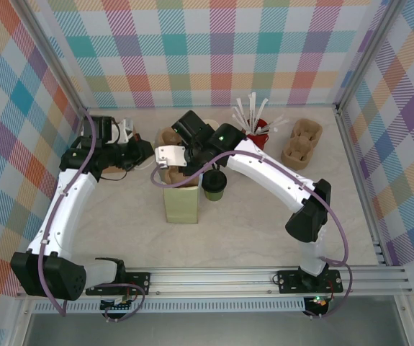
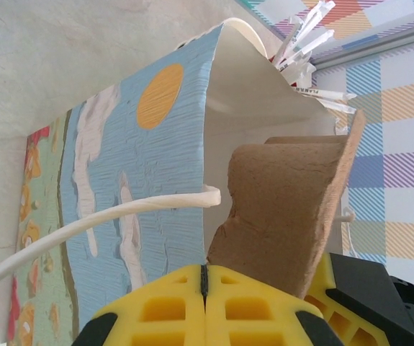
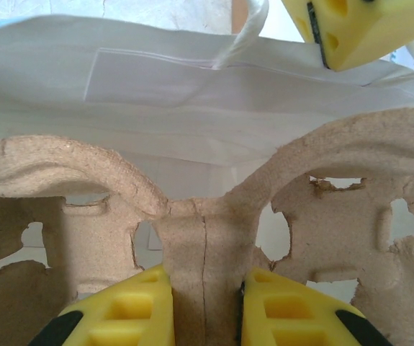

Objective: Pack the takeout coffee

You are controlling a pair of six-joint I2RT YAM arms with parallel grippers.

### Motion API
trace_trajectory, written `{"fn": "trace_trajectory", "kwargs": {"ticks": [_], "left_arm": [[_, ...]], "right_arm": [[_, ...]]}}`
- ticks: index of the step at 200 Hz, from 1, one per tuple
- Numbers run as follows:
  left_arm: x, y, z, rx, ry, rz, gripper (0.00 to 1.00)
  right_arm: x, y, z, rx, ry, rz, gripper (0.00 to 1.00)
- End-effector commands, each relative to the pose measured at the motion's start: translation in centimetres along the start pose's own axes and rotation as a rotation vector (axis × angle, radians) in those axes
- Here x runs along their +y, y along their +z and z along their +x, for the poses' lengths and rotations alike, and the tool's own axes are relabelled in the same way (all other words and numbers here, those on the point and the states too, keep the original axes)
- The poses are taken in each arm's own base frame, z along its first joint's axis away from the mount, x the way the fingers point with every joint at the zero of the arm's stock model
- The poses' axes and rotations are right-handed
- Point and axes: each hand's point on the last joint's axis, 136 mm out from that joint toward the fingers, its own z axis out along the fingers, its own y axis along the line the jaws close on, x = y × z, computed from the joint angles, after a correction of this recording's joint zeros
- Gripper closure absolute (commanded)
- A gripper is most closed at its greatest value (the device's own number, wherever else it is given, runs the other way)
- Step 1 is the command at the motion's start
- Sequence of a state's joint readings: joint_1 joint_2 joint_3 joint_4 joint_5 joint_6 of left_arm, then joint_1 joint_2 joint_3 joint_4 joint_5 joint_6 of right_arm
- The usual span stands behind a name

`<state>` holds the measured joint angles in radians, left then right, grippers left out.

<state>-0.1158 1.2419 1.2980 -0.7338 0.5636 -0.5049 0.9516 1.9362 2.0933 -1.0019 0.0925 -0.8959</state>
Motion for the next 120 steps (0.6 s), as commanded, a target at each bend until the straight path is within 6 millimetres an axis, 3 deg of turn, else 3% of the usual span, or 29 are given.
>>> {"fn": "trace_trajectory", "kwargs": {"ticks": [1, 61, 120], "left_arm": [[-0.7, -0.7, 0.5, -0.012, 0.034, 0.018, 0.97], [-0.7, -1.0, 1.1, -0.011, 0.051, 0.023, 0.97], [-0.5, -1.5, 2.1, -0.001, 0.066, 0.026, 0.97]], "right_arm": [[2.2, 0.5, 0.1, 0.007, 0.038, -0.095, 0.81], [4.0, 1.1, 0.4, 0.018, 0.116, -0.203, 0.81], [3.4, 1.7, 1.3, 0.053, 0.216, -0.214, 0.8]]}}
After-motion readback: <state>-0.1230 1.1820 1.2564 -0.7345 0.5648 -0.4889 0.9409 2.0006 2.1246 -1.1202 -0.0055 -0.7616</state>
